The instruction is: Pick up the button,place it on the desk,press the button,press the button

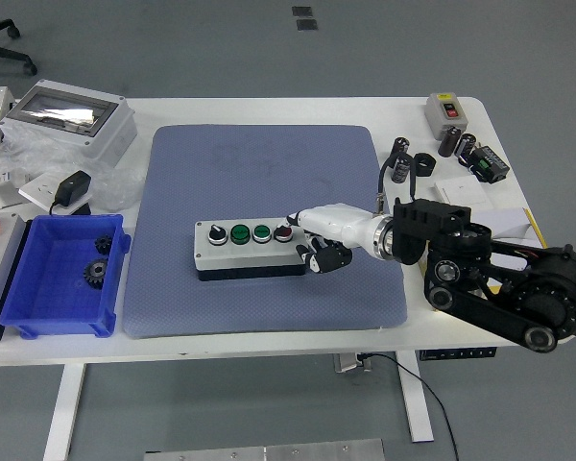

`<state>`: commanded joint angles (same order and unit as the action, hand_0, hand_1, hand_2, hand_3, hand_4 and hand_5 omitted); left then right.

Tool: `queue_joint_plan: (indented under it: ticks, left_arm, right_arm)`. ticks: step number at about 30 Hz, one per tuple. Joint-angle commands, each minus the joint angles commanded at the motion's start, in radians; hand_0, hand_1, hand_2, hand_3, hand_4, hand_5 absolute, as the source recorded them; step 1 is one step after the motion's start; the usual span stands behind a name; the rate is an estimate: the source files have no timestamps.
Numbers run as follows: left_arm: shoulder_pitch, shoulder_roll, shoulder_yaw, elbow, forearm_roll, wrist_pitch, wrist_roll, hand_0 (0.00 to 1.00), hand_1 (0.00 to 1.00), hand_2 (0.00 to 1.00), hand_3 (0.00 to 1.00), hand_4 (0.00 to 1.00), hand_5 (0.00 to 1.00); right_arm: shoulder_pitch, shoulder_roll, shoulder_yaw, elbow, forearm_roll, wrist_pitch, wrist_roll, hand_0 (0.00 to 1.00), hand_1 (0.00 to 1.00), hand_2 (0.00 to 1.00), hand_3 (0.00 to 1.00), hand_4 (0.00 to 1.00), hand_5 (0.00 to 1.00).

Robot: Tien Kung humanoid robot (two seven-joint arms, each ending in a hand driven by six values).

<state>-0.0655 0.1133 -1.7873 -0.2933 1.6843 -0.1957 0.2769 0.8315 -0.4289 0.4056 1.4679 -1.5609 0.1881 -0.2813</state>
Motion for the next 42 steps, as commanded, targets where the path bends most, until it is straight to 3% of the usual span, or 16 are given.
queue_joint_plan:
  ticks: [9,29,35,39,42]
  left_arm:
    - [-0.001,-0.001,-0.002,0.0,0.003,-0.003,-0.001,0.511,0.471,0.47,0.678,0.002,0.002]
    - [-0.001,0.0,0.0,0.0,-0.002,-0.003,-0.003,0.513,0.473,0.472,0.682,0.002,0.002]
    - [0.001,-0.001,0.001,0.0,-0.003,-0.003,-0.004,0.513,0.472,0.472,0.681,0.002,0.002]
    - [0.002,-0.003,0.004,0.001,-0.009,-0.001,-0.005,0.513,0.472,0.472,0.681,0.002,0.002]
    - [0.005,-0.005,0.009,0.001,-0.015,0.003,-0.004,0.513,0.473,0.472,0.68,0.002,0.002]
  right_arm:
    - [-0.01,-0.01,0.042,0.0,0.012,-0.007,0.019,0.002,0.08,0.152,0.834,0.226,0.002]
    - [-0.036,-0.003,-0.004,-0.029,0.003,-0.012,0.009,0.002,0.08,0.148,0.809,0.26,0.002]
    - [-0.046,-0.023,0.073,0.005,0.049,-0.035,0.055,0.002,0.08,0.148,0.805,0.266,0.002]
    - [-0.101,-0.045,0.168,0.068,0.141,-0.098,0.139,0.002,0.08,0.148,0.805,0.266,0.002]
    - [-0.168,-0.035,0.248,0.084,0.121,-0.193,0.209,0.002,0.08,0.146,0.804,0.271,0.002]
